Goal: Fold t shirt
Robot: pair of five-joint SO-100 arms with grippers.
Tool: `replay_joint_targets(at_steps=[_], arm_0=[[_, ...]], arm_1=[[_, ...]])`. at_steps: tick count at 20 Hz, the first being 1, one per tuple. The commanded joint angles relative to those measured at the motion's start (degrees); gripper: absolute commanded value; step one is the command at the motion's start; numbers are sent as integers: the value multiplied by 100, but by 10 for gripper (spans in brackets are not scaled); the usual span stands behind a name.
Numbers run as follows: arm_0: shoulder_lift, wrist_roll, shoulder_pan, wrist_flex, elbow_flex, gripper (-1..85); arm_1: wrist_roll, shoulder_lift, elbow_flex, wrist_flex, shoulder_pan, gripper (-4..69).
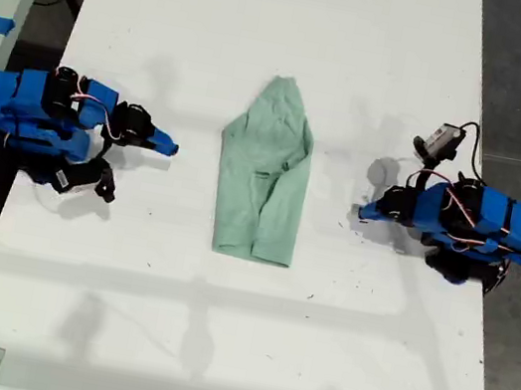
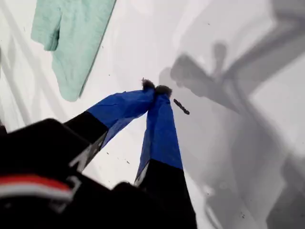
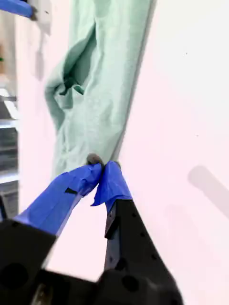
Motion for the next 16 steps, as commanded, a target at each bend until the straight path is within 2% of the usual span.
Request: replay_joint_targets(at_steps=[1,16], arm_0=[[1521,299,70,316,694,-1],[1740,264,-79,606,861,-1]], arm_1=[[-26,79,211,26,53,1],[18,79,149,105,26,1]])
